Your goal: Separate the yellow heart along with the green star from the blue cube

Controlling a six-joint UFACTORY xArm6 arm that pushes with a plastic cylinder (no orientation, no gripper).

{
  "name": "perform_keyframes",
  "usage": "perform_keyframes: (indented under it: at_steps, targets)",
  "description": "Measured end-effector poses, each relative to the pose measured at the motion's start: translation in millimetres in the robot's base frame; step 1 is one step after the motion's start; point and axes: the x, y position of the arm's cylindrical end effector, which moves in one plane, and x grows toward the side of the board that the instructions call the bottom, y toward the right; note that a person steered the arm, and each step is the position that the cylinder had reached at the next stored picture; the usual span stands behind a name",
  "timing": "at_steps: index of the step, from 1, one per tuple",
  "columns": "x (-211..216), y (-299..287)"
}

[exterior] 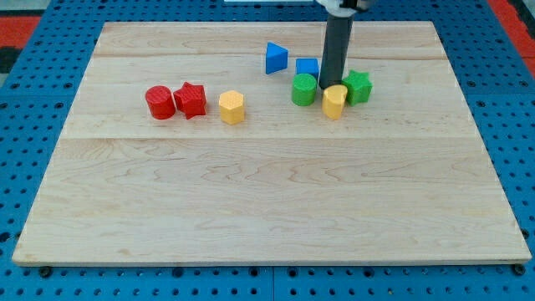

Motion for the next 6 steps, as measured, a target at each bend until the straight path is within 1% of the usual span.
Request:
perform_keyframes:
  at_steps: [1,2,3,4,5,6]
  targets:
    - [17.3,0.0]
    - [18.8,0.0]
    - [22.5,18.1]
    - [41.7,42.7]
    - [58.7,56.8]
    - [65.1,56.8]
